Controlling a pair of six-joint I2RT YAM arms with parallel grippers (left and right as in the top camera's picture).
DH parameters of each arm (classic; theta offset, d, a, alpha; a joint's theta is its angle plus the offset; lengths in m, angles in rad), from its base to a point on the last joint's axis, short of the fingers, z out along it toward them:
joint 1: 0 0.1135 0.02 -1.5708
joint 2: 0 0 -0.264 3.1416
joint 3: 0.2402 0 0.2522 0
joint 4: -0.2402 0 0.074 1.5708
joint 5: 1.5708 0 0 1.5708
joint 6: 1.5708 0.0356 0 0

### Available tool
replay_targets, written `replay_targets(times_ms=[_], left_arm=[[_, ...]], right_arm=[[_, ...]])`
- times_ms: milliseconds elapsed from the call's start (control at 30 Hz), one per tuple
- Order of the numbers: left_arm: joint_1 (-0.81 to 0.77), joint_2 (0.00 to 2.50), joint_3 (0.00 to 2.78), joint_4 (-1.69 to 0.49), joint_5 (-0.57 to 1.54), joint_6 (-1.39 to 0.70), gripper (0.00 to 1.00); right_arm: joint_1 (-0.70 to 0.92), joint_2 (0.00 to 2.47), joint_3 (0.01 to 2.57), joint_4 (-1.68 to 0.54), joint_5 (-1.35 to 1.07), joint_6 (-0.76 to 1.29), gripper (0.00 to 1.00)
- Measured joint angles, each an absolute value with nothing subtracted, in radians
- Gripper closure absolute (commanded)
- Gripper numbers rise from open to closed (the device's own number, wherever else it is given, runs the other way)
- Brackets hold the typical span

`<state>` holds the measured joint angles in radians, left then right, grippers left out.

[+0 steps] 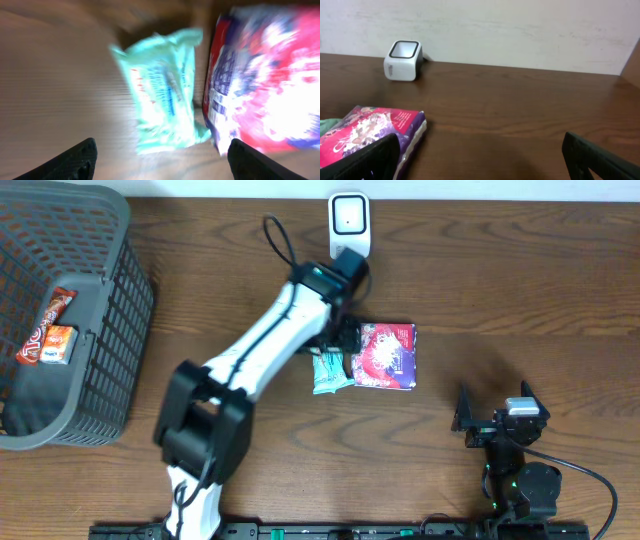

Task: Scan the item barcode
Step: 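Place the green pack left of the purple-red pack with the left gripper, then reach the left gripper into the basket and grasp the small orange box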

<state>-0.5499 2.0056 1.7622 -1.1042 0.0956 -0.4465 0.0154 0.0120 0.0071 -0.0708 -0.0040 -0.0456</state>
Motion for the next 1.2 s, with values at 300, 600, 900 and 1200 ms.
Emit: replay_targets(times_ms=[300, 600, 900, 1200], left_arm=[[-0.191, 1.688, 1.844, -1.143, -0.161, -0.415, 0.1], [0.299, 1.641, 1.845, -1.052, -0.276, -0.472, 0.03], [0.497, 1.746, 1.845, -1.0, -0.292, -0.543, 0.02], [0.514, 2.013, 1.843, -0.952, -0.291, -0.369, 0.02]], right_arm=[[0.015, 0.012, 0.007, -0.071, -0.004, -0.045, 0.01], [0.015, 0.012, 0.007, -0.071, -0.004, -0.046, 0.01], [0.015, 0.012, 0.007, -0.071, -0.004, -0.046, 0.01], [0.015, 0.012, 0.007, -0.071, -0.004, -0.046, 0.01]])
